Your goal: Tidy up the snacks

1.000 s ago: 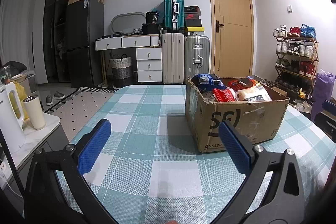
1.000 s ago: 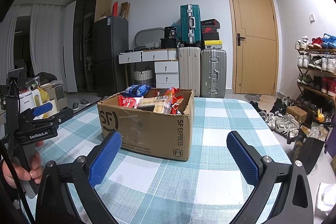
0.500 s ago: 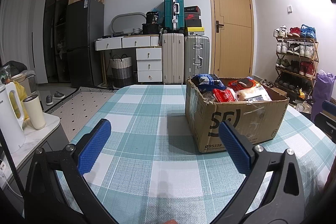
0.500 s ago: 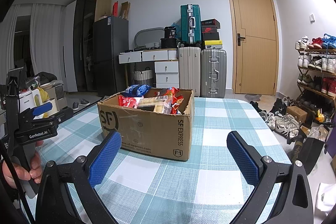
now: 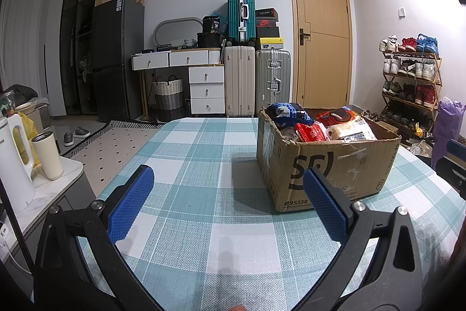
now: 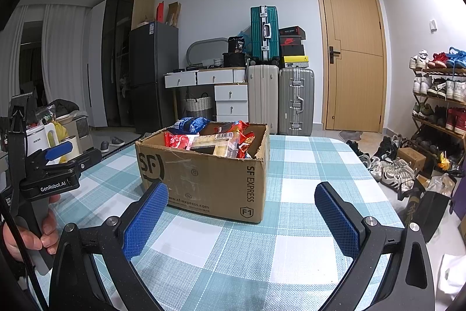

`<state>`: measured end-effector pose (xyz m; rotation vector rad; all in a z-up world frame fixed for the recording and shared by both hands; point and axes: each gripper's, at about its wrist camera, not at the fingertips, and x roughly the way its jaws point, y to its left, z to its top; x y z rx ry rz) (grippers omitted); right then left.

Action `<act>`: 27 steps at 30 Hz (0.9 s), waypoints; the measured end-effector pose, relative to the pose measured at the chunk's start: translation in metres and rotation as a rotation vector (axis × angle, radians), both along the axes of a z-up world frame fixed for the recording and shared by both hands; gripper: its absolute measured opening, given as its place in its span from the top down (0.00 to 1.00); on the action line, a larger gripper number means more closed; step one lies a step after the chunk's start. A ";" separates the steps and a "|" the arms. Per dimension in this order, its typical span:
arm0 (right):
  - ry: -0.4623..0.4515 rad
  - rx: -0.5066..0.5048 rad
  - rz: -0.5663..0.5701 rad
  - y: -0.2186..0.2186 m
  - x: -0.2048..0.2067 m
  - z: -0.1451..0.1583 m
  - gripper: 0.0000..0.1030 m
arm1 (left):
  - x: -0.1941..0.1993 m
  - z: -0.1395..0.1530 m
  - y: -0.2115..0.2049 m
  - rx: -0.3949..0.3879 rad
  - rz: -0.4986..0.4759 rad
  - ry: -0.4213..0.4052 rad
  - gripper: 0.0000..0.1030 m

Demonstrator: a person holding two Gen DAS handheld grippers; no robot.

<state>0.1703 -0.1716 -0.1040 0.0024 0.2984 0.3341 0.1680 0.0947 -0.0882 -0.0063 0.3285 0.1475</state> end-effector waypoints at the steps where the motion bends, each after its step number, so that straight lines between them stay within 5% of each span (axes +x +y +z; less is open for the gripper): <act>1: 0.000 0.000 0.000 0.000 0.000 0.000 0.01 | 0.001 -0.001 0.000 0.000 0.001 0.000 0.01; 27: 0.000 0.000 0.000 0.000 0.000 0.000 0.01 | -0.003 0.000 0.002 -0.001 0.014 -0.006 0.01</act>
